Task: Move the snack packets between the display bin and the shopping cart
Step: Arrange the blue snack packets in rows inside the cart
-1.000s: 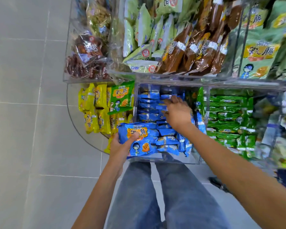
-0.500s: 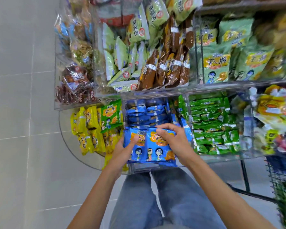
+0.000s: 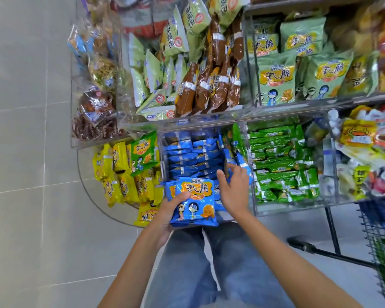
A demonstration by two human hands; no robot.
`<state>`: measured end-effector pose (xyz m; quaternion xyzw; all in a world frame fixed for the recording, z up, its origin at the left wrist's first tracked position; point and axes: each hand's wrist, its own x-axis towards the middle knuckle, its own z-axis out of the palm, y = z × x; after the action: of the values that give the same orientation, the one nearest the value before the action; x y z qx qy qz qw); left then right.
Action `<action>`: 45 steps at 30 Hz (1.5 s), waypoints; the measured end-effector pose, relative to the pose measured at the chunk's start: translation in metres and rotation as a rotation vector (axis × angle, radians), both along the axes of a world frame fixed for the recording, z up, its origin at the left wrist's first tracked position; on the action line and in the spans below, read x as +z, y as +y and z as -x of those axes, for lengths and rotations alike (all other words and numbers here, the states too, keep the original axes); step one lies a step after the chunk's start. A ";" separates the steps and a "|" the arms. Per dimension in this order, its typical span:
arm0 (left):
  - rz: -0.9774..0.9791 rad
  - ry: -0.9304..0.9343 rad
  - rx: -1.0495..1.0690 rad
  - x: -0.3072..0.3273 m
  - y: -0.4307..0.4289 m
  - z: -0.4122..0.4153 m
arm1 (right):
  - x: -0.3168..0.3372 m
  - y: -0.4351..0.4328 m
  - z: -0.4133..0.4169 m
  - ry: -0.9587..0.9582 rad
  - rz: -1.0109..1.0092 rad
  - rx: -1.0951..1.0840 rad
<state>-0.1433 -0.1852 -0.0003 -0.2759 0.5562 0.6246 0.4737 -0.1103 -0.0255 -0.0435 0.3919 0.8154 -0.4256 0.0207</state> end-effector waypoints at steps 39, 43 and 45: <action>-0.028 0.082 0.019 0.010 0.030 -0.022 | 0.041 -0.008 -0.028 0.108 0.872 -0.029; -0.009 0.072 0.078 0.007 0.031 -0.019 | 0.039 -0.005 -0.023 0.048 0.925 -0.074; -0.015 0.082 0.098 0.004 0.030 -0.018 | 0.033 0.002 -0.019 0.063 0.811 -0.170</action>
<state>-0.1252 -0.1556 0.0037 -0.2736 0.5562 0.6619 0.4215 -0.0914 -0.0234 -0.0104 0.4046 0.5466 -0.7243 0.1131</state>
